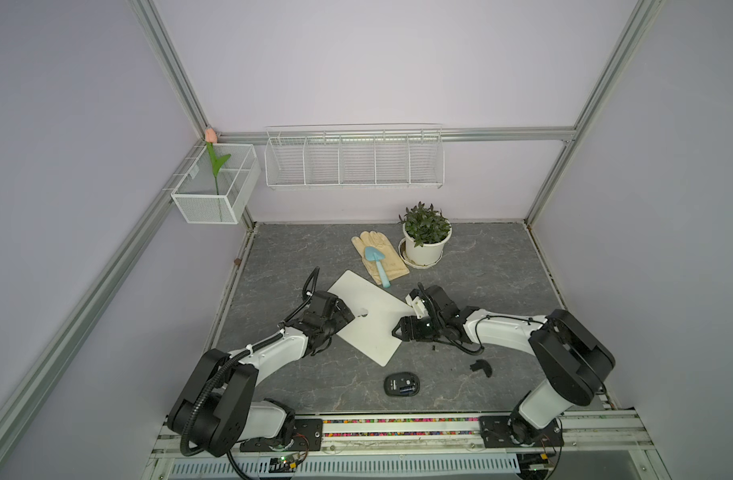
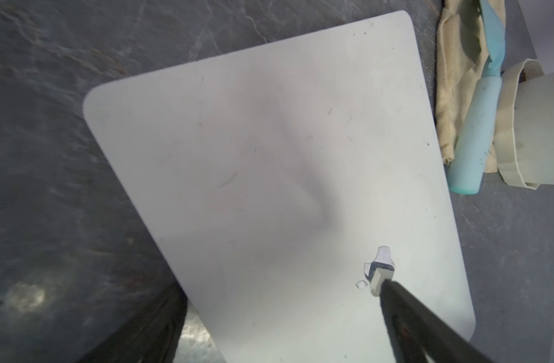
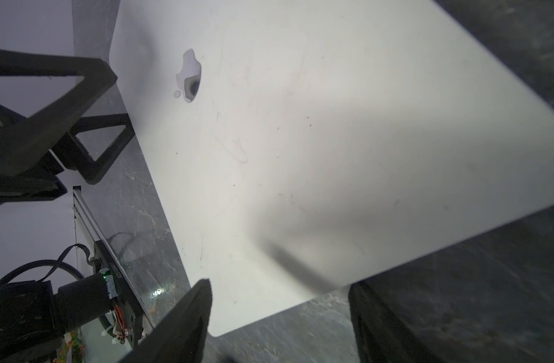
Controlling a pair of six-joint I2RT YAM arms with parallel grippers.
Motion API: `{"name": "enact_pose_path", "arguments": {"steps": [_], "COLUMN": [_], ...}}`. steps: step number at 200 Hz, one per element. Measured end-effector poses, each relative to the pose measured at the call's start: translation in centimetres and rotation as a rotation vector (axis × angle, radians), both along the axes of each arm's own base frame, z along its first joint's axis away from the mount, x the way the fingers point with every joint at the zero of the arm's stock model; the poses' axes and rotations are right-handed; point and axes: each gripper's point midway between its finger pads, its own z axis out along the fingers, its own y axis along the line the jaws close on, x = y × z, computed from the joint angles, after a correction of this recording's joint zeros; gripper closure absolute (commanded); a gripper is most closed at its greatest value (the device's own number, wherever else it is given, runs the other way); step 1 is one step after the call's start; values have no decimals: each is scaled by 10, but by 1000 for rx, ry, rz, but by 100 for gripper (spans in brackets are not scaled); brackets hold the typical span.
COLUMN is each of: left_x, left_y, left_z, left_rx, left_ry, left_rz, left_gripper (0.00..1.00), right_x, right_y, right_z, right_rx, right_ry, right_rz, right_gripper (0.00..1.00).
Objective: Insert the wireless mouse receiver into the laptop
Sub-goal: Adjust the laptop at the center of the board, then adjust the USB plug at the center of the board.
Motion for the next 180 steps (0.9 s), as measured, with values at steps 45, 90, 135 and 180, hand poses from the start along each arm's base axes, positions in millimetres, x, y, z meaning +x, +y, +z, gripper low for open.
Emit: {"name": "enact_pose_path", "arguments": {"steps": [45, 90, 135, 180], "left_x": [-8, -23, -31, -34], "left_y": [1, 14, 17, 14], "left_z": [1, 15, 26, 28], "left_rx": [14, 59, 85, 83], "left_ry": [25, 26, 2, 0], "left_rz": [-32, -64, -121, -153], "left_gripper": [2, 2, 2, 2], "right_x": [-7, -14, -35, -47], "right_y": [-15, -64, -100, -110], "right_z": [30, 57, 33, 10], "right_rx": [-40, -199, -325, -410], "right_ry": [-55, -119, -19, 69], "right_rz": [21, -9, -35, -41], "right_gripper": [22, 22, 24, 31]}}
